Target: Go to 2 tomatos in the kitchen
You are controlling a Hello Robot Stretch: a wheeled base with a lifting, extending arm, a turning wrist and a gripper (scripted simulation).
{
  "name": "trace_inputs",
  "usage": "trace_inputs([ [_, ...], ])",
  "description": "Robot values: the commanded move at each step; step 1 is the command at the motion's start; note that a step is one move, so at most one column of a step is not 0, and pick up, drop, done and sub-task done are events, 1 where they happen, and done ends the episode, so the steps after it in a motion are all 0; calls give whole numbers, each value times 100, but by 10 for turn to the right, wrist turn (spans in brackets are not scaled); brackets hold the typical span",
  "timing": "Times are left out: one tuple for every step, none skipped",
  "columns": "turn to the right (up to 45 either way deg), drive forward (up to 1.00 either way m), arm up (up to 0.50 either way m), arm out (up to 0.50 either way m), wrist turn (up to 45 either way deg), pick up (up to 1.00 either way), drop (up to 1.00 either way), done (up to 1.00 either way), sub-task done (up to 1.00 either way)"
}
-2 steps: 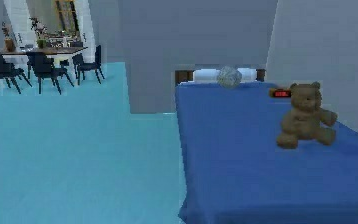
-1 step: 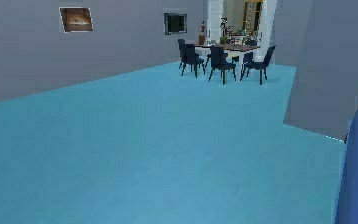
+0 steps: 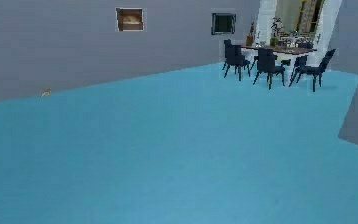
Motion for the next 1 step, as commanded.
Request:
trace_inputs([
  [0, 75, 0, 0, 0, 0, 0, 0, 0],
])
